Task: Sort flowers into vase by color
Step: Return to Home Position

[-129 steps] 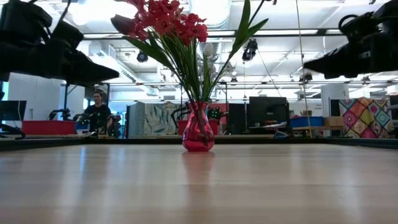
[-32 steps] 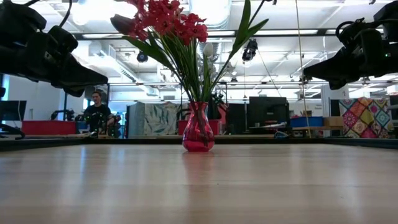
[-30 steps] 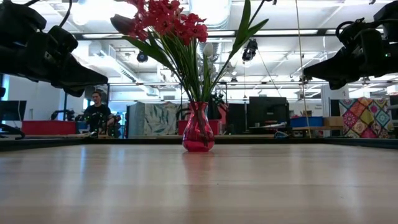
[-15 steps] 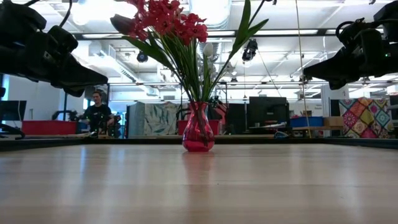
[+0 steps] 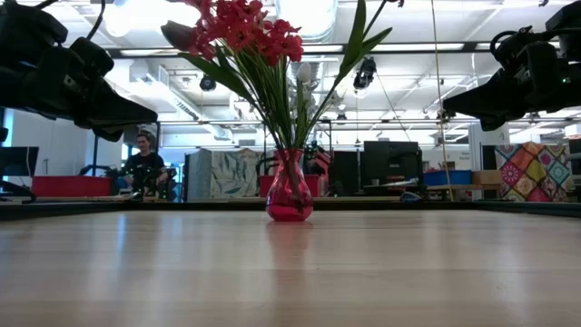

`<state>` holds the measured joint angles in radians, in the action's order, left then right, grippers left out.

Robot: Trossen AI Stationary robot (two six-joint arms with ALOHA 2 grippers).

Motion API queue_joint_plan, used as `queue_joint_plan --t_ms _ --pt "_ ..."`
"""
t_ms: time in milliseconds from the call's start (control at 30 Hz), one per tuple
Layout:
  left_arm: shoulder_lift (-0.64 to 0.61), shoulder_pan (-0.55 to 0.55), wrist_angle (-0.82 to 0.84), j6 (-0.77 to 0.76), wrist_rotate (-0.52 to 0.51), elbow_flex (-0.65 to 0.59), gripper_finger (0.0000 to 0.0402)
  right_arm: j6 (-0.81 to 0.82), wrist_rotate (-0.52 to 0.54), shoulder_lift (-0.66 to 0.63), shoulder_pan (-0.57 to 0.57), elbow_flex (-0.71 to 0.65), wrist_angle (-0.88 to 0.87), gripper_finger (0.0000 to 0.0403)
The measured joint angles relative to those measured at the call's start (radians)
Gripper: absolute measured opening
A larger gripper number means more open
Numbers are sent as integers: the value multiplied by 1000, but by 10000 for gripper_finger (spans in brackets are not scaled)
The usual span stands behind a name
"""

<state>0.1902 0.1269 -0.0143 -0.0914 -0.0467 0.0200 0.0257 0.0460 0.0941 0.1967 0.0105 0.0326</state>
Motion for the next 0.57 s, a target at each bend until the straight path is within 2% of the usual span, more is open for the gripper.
queue_joint_plan --t_ms 567 --pt "0 0 0 0 -7 0 0 0 0 0 0 0 0 9"
